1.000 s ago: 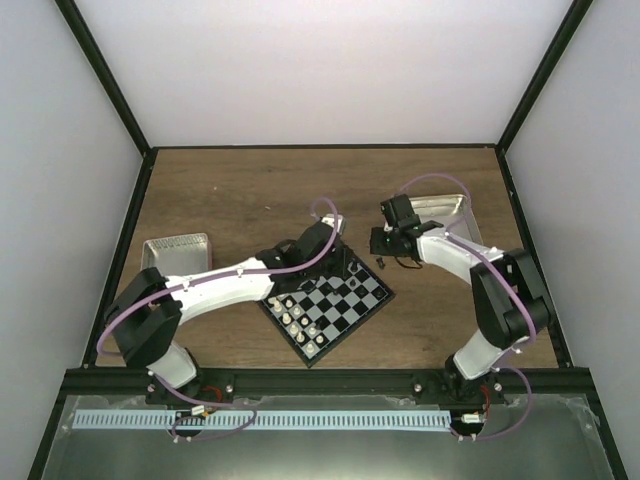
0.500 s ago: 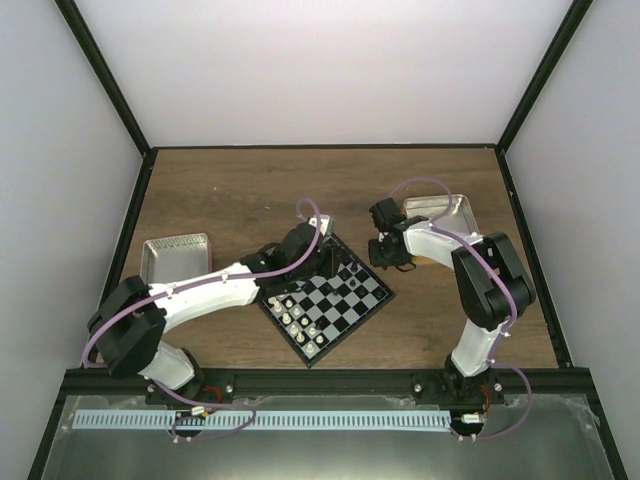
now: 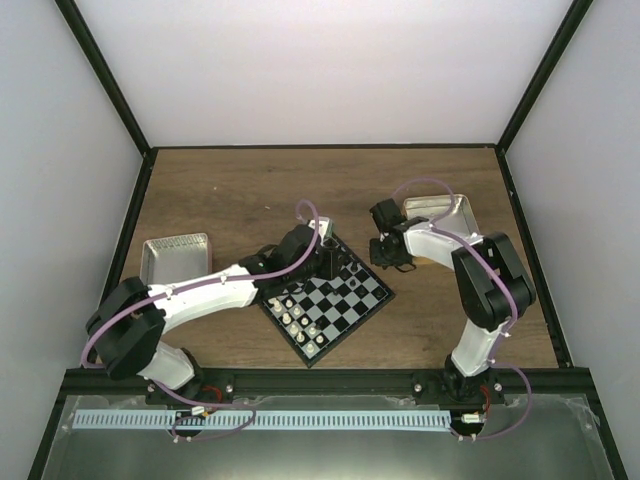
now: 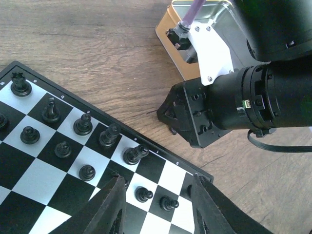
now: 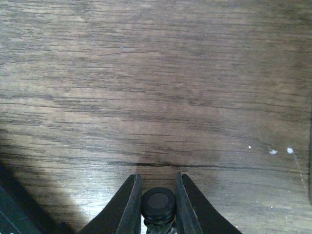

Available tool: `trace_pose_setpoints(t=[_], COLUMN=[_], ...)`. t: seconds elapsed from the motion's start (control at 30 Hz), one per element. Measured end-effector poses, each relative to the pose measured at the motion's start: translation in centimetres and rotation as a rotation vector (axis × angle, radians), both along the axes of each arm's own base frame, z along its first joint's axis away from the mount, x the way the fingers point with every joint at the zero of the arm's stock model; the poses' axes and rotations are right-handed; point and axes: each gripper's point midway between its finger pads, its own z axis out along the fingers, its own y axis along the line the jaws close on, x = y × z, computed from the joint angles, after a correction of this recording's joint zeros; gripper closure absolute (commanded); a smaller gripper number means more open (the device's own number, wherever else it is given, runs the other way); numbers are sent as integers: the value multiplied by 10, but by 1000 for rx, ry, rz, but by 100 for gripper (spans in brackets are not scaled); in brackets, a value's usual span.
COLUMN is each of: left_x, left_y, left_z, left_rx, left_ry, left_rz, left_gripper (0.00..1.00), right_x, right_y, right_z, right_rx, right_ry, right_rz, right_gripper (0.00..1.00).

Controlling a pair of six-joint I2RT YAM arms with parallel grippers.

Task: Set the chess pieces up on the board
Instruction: Pick up the chess piece at the center of the board, then place the chess piece on the chessboard.

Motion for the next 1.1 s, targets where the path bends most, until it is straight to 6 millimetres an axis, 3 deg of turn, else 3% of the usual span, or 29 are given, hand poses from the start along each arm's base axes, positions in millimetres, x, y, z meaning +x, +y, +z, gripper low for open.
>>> trace_pose_setpoints(t=[0.2, 0.3, 0.4, 0.53, 0.7, 0.93, 1.1], left_x=[-4, -6, -9, -15, -19, -12, -15], left_y=[-5, -7, -10, -23, -37, -30, -29], left_z=[0, -2, -1, 12, 39, 47, 49], left_rx=[-45, -73, -105, -154, -240, -269, -272], left_ry=[2, -6, -29, -92, -197, -259, -287], left_rz=[-27, -38, -55, -93, -109, -57, -51], left_gripper=[47, 46, 46, 46, 49, 54, 69], right_x=[-5, -3, 1, -7, -33, -56, -69], right_y=[1, 12, 30, 52, 67, 81, 83], right_z=[13, 46, 93, 139, 145, 162, 161], right_rx=[75, 216, 429, 718, 968, 1174, 1256], right_ry=[-38, -107, -188, -213, -72, 79, 157], right_rz=[-89, -154, -221, -290, -379, -418, -459], right_gripper=[84, 83, 82, 82, 81, 81, 81])
